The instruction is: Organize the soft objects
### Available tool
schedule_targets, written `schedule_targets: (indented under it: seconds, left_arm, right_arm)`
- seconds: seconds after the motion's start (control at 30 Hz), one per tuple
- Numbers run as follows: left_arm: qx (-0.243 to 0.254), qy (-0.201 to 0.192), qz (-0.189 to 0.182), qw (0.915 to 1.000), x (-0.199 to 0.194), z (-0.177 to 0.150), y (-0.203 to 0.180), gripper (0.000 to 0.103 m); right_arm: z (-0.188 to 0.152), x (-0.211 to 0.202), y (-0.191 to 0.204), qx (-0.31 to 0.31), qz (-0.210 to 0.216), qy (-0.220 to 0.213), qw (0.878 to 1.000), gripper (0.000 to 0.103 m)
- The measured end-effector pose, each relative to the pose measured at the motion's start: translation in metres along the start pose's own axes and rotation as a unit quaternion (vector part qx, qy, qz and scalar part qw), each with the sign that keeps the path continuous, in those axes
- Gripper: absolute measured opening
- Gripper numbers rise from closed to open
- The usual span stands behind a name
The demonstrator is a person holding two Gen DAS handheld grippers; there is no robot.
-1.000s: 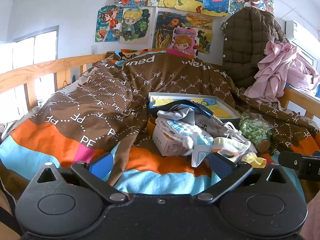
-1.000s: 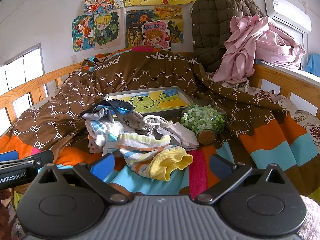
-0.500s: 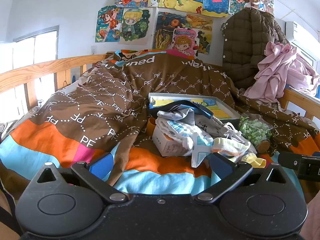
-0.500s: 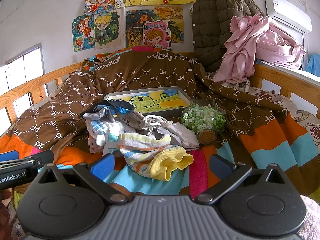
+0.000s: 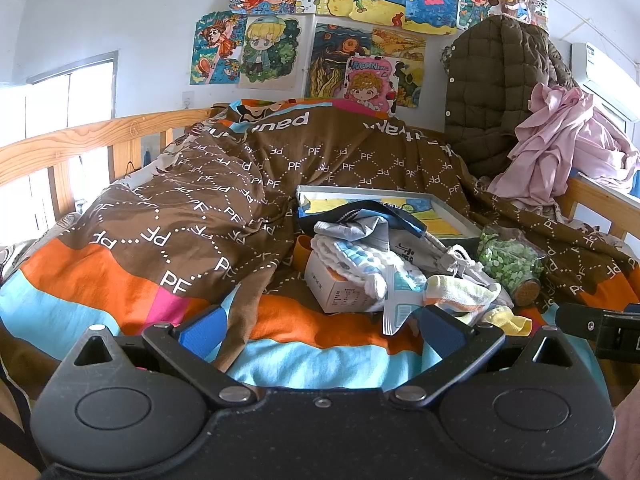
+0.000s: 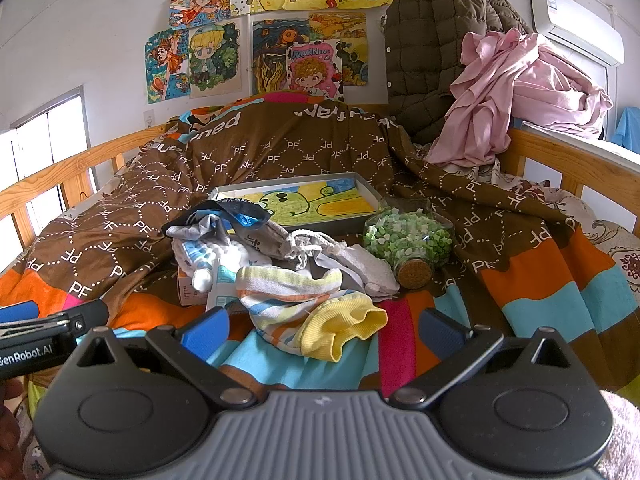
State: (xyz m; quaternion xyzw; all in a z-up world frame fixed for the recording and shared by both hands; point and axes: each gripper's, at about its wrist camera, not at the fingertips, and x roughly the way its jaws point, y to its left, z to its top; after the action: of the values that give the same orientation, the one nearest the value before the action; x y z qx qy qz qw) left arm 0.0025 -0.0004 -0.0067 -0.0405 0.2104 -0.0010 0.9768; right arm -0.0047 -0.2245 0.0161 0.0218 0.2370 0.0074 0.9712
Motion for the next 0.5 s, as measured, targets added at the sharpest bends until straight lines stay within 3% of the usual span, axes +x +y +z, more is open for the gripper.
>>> schedule_targets:
  seconds: [0.5]
  left_arm:
    - [-0.001,0.000,0.001,1.0000,-0.0012,0.0005,0.0023,0.102]
  right_arm:
    - [-0.0008,0.0009,0.0008,0.000,0.000,0.001,1.000,0.103]
